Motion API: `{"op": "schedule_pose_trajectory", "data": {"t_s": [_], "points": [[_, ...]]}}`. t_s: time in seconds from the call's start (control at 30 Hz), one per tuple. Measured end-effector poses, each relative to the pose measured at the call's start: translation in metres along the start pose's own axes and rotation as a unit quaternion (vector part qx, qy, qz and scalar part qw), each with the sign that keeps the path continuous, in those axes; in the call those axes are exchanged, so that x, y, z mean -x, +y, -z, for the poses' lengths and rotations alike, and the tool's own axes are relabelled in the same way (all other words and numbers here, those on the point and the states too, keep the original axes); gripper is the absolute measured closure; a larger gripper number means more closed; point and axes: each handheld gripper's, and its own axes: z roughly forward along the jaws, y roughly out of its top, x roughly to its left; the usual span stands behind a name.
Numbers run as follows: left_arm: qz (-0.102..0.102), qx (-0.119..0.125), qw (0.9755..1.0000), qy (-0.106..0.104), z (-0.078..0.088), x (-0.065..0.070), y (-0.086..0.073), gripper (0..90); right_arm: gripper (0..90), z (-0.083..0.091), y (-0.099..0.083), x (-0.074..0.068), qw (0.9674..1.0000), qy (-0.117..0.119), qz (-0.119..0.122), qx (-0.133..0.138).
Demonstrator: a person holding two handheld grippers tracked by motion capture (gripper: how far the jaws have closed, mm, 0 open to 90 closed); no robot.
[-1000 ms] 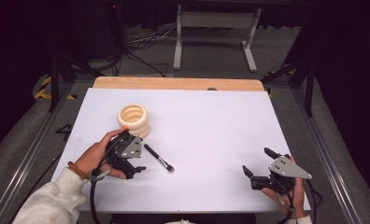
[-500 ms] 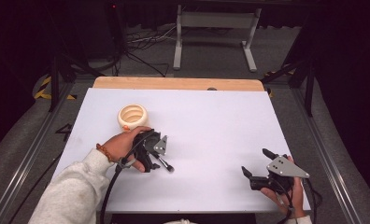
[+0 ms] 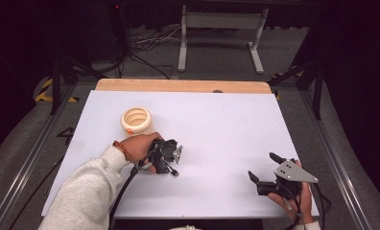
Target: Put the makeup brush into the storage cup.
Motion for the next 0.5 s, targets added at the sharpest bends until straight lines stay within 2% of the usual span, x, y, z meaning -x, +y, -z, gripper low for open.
{"op": "schedule_pose_trajectory", "data": {"t_s": [0.07, 0.1, 0.17, 0.37, 0.47, 0.5], "points": [[-0.008, -0.002, 0.9998, -0.019, 0.000, 0.001, 0.000, 63.5, 6.9, 0.000, 0.000, 0.000, 1.0000, 0.000, 0.000, -0.002], [-0.010, -0.003, 0.9997, -0.022, 0.000, 0.003, 0.001, 69.0, 6.9, -0.001, 0.000, 0.000, 1.0000, -0.001, -0.001, -0.003], [-0.015, -0.009, 0.9996, -0.020, 0.000, 0.003, 0.003, 74.5, 6.9, -0.001, 0.000, 0.000, 1.0000, -0.003, 0.000, -0.005], [-0.030, -0.015, 0.9994, -0.008, 0.001, 0.008, 0.004, 75.5, 7.2, -0.001, 0.001, -0.002, 1.0000, 0.000, 0.001, -0.006], [-0.032, -0.013, 0.9994, -0.002, 0.003, 0.011, 0.002, 76.1, 7.1, -0.001, 0.000, -0.001, 1.0000, 0.000, 0.001, -0.007], [-0.033, -0.002, 0.9994, 0.000, 0.004, 0.012, 0.001, 76.9, 7.1, -0.001, 0.000, -0.001, 1.0000, -0.001, 0.000, -0.007]]}}
